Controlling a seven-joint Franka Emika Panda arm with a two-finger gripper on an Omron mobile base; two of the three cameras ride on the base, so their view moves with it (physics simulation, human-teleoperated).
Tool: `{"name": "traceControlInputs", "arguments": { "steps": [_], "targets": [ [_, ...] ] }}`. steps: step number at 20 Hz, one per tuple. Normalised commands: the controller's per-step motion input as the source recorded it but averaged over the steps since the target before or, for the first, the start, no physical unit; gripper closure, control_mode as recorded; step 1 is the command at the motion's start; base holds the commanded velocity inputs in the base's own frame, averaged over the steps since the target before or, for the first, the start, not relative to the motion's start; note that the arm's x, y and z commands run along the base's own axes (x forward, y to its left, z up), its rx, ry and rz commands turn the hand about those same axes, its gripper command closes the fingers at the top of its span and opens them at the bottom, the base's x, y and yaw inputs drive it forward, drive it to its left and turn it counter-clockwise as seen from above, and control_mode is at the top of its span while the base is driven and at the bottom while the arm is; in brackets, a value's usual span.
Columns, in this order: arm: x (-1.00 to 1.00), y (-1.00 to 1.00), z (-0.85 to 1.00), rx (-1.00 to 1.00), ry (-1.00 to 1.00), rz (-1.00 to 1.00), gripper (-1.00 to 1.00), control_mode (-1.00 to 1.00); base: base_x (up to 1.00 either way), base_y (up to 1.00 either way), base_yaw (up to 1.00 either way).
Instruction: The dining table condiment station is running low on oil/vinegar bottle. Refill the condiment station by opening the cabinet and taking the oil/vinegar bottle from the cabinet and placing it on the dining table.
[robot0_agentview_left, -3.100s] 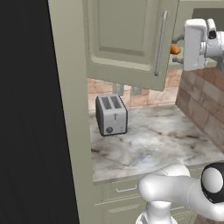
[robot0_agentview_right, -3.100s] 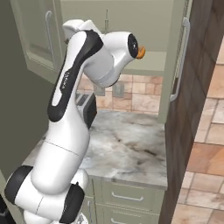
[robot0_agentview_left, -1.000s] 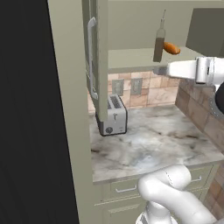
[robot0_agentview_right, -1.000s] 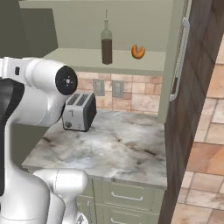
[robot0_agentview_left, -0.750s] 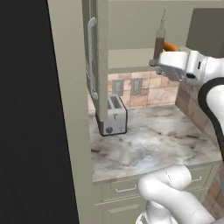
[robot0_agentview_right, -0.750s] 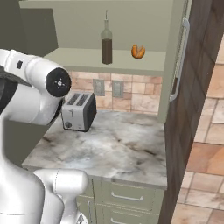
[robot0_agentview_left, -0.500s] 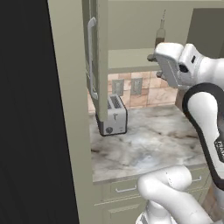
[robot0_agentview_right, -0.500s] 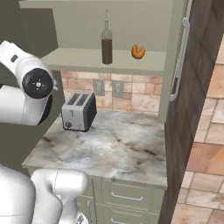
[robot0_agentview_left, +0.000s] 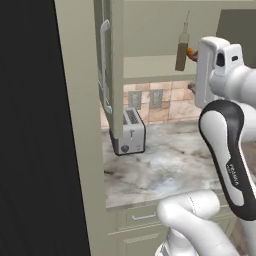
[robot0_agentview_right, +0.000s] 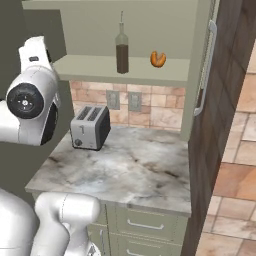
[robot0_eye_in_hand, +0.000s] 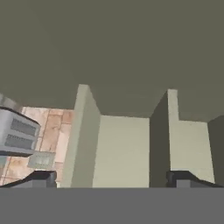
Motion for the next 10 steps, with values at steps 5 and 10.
{"name": "traceControlInputs", "arguments": {
  "steps": [5,10],
  "targets": [
    [0.08,-0.75,0.37,0.71,0.25,-0.28,-1.00,-1.00,0.00,0.00,0.00],
    [0.13,-0.61,0.15,0.74,0.36,-0.23,-1.00,-1.00,0.00,0.00,0.00]
  ]
}}
